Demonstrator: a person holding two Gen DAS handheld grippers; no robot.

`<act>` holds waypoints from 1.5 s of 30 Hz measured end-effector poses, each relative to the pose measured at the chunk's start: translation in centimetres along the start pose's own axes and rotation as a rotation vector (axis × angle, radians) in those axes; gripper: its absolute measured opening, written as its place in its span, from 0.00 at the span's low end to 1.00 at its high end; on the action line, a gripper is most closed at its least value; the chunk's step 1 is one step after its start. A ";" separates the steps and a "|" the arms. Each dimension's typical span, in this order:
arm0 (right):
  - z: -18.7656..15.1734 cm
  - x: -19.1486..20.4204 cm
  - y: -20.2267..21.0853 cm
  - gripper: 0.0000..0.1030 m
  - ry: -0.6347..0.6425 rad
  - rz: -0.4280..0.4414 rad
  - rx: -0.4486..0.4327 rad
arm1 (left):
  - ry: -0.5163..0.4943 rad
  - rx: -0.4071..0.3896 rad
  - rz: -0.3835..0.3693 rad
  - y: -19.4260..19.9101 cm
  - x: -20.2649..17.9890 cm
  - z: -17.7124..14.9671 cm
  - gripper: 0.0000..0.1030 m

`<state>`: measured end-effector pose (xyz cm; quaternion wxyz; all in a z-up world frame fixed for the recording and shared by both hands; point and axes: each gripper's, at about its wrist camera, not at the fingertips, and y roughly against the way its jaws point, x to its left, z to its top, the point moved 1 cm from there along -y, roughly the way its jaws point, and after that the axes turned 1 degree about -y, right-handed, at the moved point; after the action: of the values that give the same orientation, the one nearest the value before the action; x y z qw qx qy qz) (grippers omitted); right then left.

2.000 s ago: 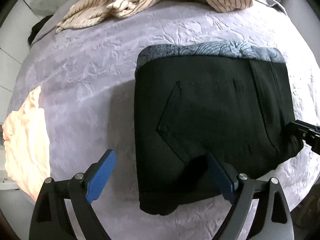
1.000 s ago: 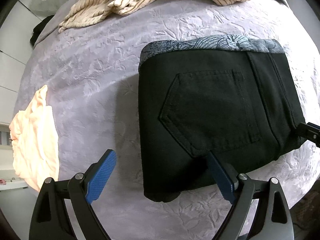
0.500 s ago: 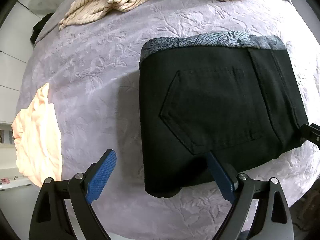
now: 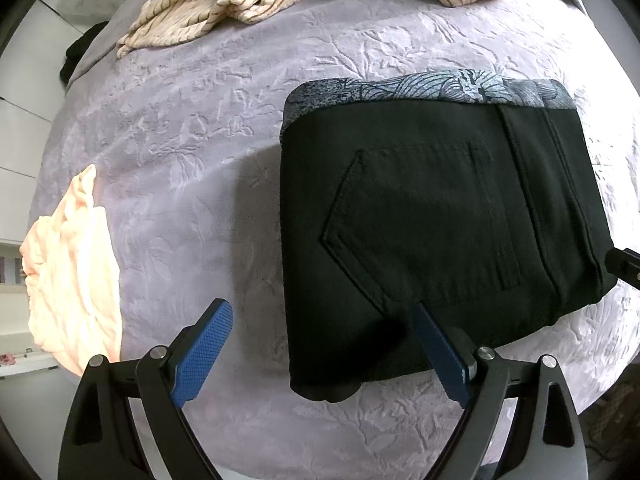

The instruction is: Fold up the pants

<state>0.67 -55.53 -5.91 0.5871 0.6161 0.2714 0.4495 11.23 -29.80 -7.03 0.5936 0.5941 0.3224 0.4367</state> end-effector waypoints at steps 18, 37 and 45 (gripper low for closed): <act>0.6 0.7 -0.7 0.76 0.059 -0.037 0.007 | 0.054 -0.001 -0.042 -0.8 2.0 1.5 0.90; 1.6 1.4 -0.9 0.80 0.127 -0.071 0.000 | 0.086 0.015 -0.111 -1.6 2.8 2.3 0.90; 2.1 1.6 -1.0 0.80 0.135 -0.053 0.002 | 0.083 0.020 -0.111 -1.9 2.7 2.6 0.90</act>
<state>3.45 -55.02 -6.35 0.5784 0.5776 0.3272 0.4741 15.00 -28.28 -8.31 0.5973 0.5626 0.3834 0.4240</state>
